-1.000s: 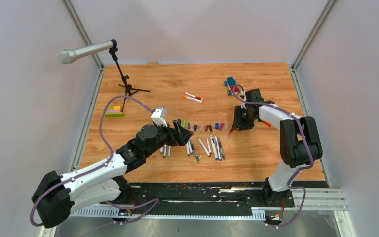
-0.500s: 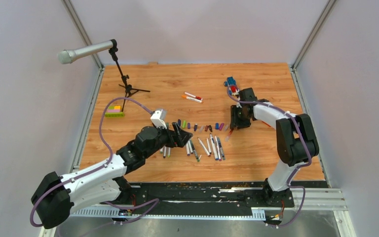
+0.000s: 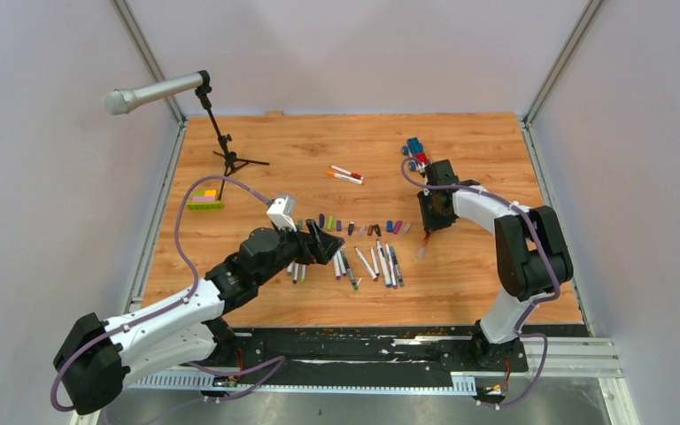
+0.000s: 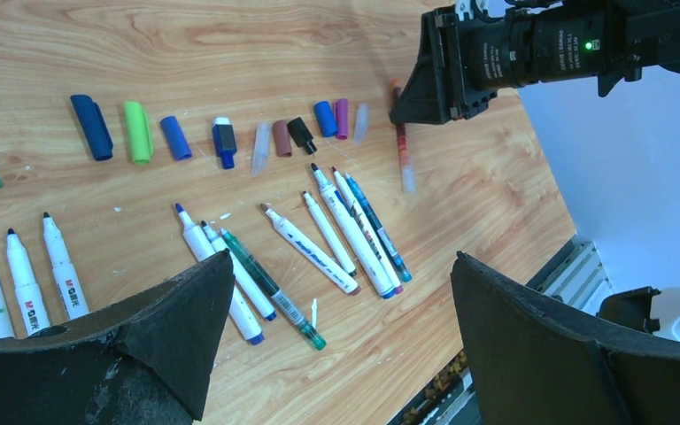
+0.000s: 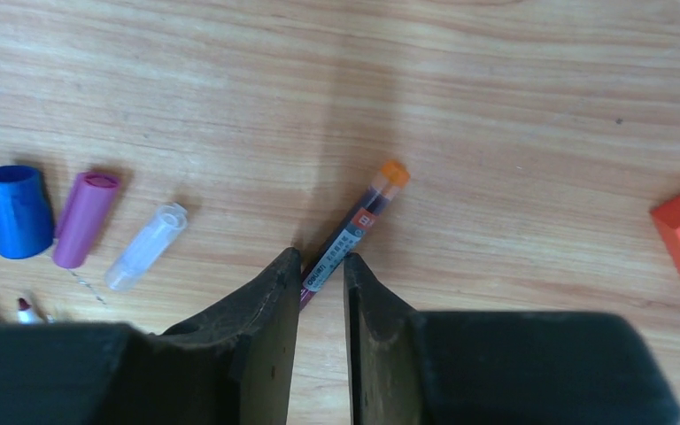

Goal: Open the pen caps
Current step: Pick up the pen from the center of the board.

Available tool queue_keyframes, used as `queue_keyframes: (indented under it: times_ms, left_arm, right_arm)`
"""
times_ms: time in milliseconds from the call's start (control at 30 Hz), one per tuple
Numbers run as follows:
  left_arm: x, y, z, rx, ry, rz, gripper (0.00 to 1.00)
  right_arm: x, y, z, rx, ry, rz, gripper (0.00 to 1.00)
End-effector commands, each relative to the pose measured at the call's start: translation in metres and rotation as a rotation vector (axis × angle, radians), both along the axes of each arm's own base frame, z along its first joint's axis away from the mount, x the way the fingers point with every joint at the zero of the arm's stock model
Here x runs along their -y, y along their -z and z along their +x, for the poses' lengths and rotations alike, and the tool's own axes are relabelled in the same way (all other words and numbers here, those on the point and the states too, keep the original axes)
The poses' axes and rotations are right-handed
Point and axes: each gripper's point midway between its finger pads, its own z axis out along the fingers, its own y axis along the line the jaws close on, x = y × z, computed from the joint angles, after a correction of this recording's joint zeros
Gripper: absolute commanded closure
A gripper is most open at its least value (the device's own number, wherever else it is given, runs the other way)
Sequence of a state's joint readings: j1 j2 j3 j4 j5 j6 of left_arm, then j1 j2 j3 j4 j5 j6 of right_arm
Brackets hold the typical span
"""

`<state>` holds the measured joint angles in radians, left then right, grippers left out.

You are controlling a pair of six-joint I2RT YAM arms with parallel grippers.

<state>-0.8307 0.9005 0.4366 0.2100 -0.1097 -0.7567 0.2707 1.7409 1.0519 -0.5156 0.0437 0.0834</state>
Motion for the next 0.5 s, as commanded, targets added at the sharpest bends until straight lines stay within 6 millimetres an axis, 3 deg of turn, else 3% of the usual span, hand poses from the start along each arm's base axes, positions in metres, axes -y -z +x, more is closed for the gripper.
queue_keyframes:
  times_ms: [0,233,467]
  left_arm:
    - [-0.002,-0.009,0.002,0.029,-0.014,-0.029,0.02]
    - [-0.001,-0.01,0.001,0.026,-0.01,-0.04,0.02]
    - [0.0,-0.01,-0.001,0.023,-0.005,-0.054,0.02]
  right_arm:
    - [0.027,-0.004,-0.002,0.026,-0.016,-0.105,0.77]
    - [0.012,-0.003,0.004,0.023,-0.111,-0.033,0.8]
    - [0.004,0.0,0.003,-0.014,-0.147,0.0,0.7]
